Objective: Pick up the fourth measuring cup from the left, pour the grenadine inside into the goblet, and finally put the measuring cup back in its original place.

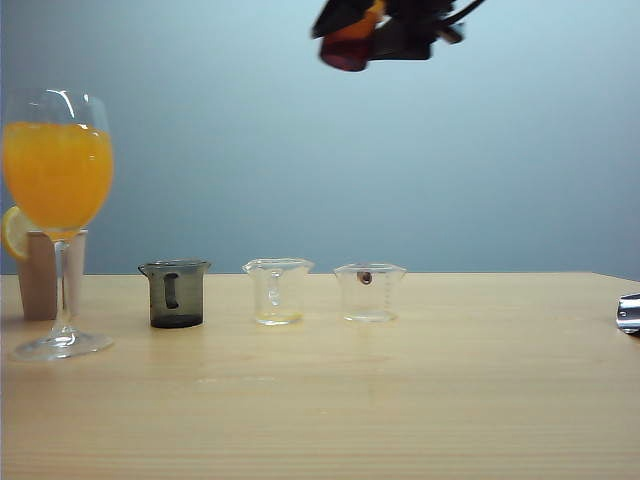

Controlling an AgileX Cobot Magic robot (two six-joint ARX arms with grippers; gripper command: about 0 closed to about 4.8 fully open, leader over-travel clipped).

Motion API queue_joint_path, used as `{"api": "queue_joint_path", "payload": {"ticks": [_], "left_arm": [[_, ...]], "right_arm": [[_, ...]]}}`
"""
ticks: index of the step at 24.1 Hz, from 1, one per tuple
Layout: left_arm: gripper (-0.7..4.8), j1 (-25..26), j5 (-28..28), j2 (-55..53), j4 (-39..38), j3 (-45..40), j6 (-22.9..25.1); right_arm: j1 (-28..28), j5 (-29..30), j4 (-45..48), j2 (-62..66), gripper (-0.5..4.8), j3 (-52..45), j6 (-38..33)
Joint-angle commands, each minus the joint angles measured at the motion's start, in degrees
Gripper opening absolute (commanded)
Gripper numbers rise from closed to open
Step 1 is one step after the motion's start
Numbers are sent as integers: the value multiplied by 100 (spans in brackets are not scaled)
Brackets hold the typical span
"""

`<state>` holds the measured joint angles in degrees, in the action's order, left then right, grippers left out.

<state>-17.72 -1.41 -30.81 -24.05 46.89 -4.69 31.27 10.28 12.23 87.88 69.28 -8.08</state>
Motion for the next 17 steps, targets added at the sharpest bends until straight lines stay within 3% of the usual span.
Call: {"api": "queue_joint_path", "payload": {"ticks": [1, 9, 17], "left_arm": [[-6, -2, -138, 9, -13, 26, 20], [-6, -2, -118, 9, -323, 28, 424], [-6, -2, -79, 9, -461, 26, 374]], "right_arm": [[195, 11, 133, 168, 44, 258, 127], [649, -7, 136, 841, 43, 931, 258], [1032, -7, 125, 1401, 40, 1567, 413]]}}
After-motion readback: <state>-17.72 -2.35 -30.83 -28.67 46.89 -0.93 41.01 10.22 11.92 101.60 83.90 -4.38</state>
